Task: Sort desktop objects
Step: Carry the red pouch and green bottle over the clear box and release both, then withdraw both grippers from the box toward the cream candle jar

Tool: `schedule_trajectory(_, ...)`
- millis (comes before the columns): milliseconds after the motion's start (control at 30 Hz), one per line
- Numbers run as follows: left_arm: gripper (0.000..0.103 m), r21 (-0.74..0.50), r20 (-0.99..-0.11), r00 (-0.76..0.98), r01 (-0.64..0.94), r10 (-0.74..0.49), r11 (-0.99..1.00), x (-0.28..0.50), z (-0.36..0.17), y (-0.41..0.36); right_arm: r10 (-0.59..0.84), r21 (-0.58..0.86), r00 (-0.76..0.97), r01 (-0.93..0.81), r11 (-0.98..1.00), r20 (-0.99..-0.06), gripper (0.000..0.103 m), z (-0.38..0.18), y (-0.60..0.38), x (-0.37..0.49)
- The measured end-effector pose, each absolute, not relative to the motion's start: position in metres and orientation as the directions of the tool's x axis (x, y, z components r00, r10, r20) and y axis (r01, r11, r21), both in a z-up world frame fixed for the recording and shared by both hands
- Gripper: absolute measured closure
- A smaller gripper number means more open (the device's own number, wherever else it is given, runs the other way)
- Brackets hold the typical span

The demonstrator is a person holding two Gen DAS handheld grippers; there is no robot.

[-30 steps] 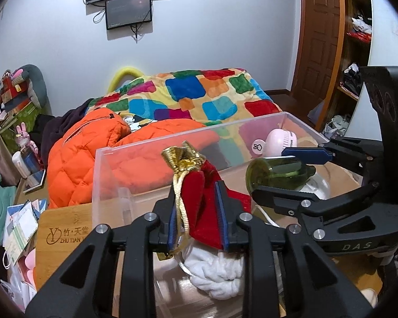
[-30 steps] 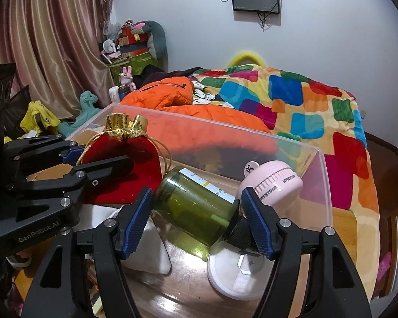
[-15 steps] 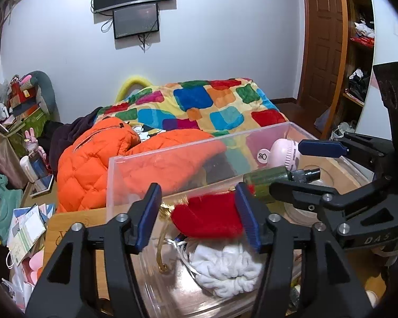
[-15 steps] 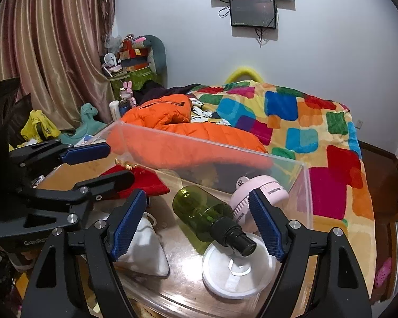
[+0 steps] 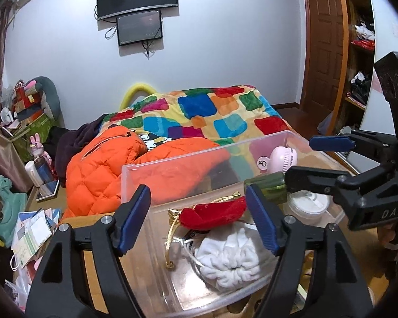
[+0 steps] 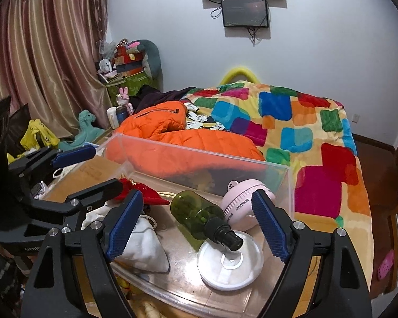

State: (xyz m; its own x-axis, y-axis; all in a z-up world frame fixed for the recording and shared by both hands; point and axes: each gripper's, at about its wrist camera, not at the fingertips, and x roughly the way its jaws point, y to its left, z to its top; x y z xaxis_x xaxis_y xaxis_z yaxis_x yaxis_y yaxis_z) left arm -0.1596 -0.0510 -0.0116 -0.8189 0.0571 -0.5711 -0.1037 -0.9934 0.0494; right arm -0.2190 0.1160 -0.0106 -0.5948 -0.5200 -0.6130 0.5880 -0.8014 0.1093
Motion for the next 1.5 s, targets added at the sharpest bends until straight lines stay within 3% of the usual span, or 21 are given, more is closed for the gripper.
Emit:
schedule_trajectory(600, 0.01, 0.006, -0.558, -0.825, -0.11, 0.088, -0.994, -0.113, 0.022, -0.052, -0.493, 0.065, -0.612, 0.585, -0.808, -0.619, 0.017, 0.017, 0.124, -0.168)
schedule_trajectory(967, 0.006, 0.019, -0.556, -0.828, -0.108, 0.079, -0.994, -0.084, 0.025, -0.044, -0.467, 0.061, -0.639, 0.55, -0.833, -0.611, 0.012, 0.023, 0.145, -0.135)
schedule_trajectory(1167, 0.005, -0.002, -0.553, -0.83, -0.095, 0.08, -0.995, -0.069, 0.024, -0.043, -0.452, 0.068, -0.659, 0.522, -0.851, -0.601, 0.001, 0.018, 0.159, -0.117)
schedule_trajectory(1500, 0.002, -0.045, -0.552, -0.828, -0.09, 0.1, -0.995, -0.043, 0.017, -0.035, -0.443, 0.119, -0.656, 0.477, -0.871, -0.611, 0.001, 0.004, 0.179, -0.098)
